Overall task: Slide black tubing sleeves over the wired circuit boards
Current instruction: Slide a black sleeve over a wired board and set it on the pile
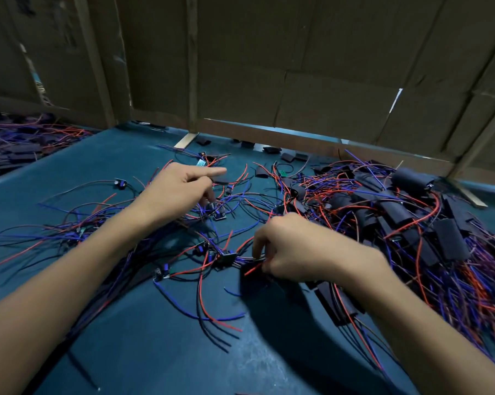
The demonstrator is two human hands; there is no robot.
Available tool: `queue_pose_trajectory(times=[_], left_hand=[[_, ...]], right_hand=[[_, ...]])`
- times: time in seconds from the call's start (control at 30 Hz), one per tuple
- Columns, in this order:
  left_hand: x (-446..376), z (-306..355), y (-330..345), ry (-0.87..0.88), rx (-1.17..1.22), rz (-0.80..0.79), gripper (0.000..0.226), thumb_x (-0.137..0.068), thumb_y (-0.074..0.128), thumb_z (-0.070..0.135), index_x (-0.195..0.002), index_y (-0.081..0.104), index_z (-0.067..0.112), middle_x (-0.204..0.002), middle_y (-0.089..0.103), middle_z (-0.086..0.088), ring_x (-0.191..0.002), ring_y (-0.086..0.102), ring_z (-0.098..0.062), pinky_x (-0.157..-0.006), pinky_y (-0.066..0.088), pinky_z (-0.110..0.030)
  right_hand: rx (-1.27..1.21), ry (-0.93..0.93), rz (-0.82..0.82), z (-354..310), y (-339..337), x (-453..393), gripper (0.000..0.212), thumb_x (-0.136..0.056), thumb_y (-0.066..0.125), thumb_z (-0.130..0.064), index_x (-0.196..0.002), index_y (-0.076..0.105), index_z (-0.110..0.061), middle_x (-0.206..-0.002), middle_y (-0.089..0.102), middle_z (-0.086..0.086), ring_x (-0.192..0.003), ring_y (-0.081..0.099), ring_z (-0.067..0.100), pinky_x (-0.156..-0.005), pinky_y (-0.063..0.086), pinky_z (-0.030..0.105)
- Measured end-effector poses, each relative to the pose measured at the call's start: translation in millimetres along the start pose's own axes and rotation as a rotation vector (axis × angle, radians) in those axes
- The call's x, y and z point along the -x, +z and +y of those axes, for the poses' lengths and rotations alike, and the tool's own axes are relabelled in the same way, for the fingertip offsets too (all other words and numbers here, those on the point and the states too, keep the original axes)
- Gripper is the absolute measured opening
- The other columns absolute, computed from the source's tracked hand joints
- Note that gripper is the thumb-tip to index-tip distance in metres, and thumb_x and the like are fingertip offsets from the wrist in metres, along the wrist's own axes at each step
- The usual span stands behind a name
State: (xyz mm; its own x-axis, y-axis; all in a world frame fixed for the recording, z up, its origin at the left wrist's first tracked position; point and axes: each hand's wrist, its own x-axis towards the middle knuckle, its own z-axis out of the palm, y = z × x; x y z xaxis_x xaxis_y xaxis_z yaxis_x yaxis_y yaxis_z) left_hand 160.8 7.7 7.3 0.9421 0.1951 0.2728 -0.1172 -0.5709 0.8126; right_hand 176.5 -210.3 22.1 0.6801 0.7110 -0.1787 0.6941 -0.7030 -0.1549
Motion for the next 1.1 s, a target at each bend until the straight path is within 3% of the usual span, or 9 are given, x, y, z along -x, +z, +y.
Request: queue_pose_trajectory(times=[0.17, 0.27, 0.33, 0.57, 0.77, 0.9, 0.97, 1.03, 1.1], left_hand=[[-3, -10, 7, -0.03, -0.107, -0.066, 0.036, -0.094, 0.052, 0.013, -0.11, 0.077, 0.032, -0.069, 0.071, 0.009, -0.044, 0.048, 0.0, -0.046, 0.036, -0.01], [-1, -16, 8, -0.024, -0.495, -0.202, 0.035, -0.089, 0.067, 0.039, -0.122, 0.072, 0.029, -0.102, 0.075, 0.011, -0.084, 0.065, 0.003, -0.073, 0.043, -0.011], [-1, -20, 12, 0.018, -0.646, -0.268, 0.046, -0.09, 0.067, 0.048, -0.129, 0.069, 0.022, -0.124, 0.07, 0.002, -0.115, 0.062, -0.015, -0.089, 0.041, -0.021], [-2, -27, 15, 0.089, -0.994, -0.324, 0.037, -0.102, 0.051, 0.041, -0.135, 0.061, 0.029, -0.126, 0.052, -0.001, -0.117, 0.042, -0.027, -0.101, 0.036, -0.036], [-2, -13, 6, 0.099, -0.813, -0.096, 0.041, -0.098, 0.059, 0.033, -0.139, 0.057, 0.033, -0.134, 0.06, 0.006, -0.125, 0.044, -0.027, -0.1, 0.035, -0.04], [4, -3, 1, 0.239, -0.397, 0.083, 0.045, -0.09, 0.069, 0.011, -0.134, 0.063, 0.018, -0.119, 0.067, 0.003, -0.111, 0.059, -0.014, -0.095, 0.036, -0.011], [6, 1, 3, 0.262, -0.332, 0.079, 0.045, -0.091, 0.071, 0.013, -0.135, 0.062, 0.017, -0.124, 0.067, 0.004, -0.109, 0.061, -0.007, -0.096, 0.035, -0.006], [7, 4, 6, 0.27, -0.285, 0.05, 0.045, -0.094, 0.069, 0.017, -0.138, 0.06, 0.018, -0.131, 0.065, 0.004, -0.113, 0.062, -0.008, -0.098, 0.037, -0.008], [9, 7, 8, 0.288, -0.229, -0.001, 0.045, -0.096, 0.066, 0.018, -0.14, 0.058, 0.018, -0.132, 0.064, 0.002, -0.115, 0.063, -0.012, -0.103, 0.043, -0.02]], right_hand=[[0.014, 0.055, -0.119, 16, -32, 24, 0.04, -0.081, 0.066, -0.014, -0.117, 0.07, -0.03, -0.106, 0.071, -0.014, -0.102, 0.065, 0.008, -0.093, 0.053, 0.026], [-0.051, -0.021, -0.026, 14, -37, 25, 0.048, -0.08, 0.076, -0.028, -0.126, 0.065, -0.038, -0.126, 0.066, -0.018, -0.12, 0.057, 0.006, -0.106, 0.044, 0.03], [-0.021, -0.107, 0.134, 5, -26, 15, 0.044, -0.083, 0.076, -0.044, -0.126, 0.066, -0.04, -0.128, 0.064, -0.012, -0.126, 0.051, 0.014, -0.111, 0.036, 0.039], [0.06, -0.26, 0.192, -7, 21, -10, 0.026, -0.093, 0.065, -0.03, -0.115, 0.073, -0.018, -0.109, 0.071, 0.007, -0.109, 0.056, 0.028, -0.094, 0.044, 0.035], [-0.621, -0.245, 0.468, 12, -21, 8, 0.015, -0.086, 0.078, -0.017, -0.1, 0.079, -0.014, -0.075, 0.071, -0.012, -0.068, 0.061, -0.003, -0.068, 0.043, 0.012], [-1.142, -0.251, 0.501, 18, -42, 17, 0.019, -0.075, 0.059, -0.004, -0.089, 0.072, -0.007, -0.073, 0.07, 0.012, -0.07, 0.071, 0.024, -0.067, 0.055, 0.024], [-1.281, -0.233, 0.492, 20, -49, 20, 0.018, -0.07, 0.053, -0.001, -0.08, 0.066, -0.009, -0.068, 0.06, 0.011, -0.056, 0.06, 0.021, -0.051, 0.043, 0.026], [-1.294, -0.21, 0.456, 26, -54, 23, 0.006, -0.073, 0.06, -0.006, -0.074, 0.064, -0.012, -0.065, 0.053, 0.008, -0.052, 0.044, 0.016, -0.052, 0.021, 0.031], [-1.188, -0.226, 0.4, 33, -56, 28, 0.015, -0.08, 0.074, -0.022, -0.077, 0.068, -0.009, -0.064, 0.055, 0.006, -0.053, 0.039, 0.014, -0.053, 0.02, 0.031]])
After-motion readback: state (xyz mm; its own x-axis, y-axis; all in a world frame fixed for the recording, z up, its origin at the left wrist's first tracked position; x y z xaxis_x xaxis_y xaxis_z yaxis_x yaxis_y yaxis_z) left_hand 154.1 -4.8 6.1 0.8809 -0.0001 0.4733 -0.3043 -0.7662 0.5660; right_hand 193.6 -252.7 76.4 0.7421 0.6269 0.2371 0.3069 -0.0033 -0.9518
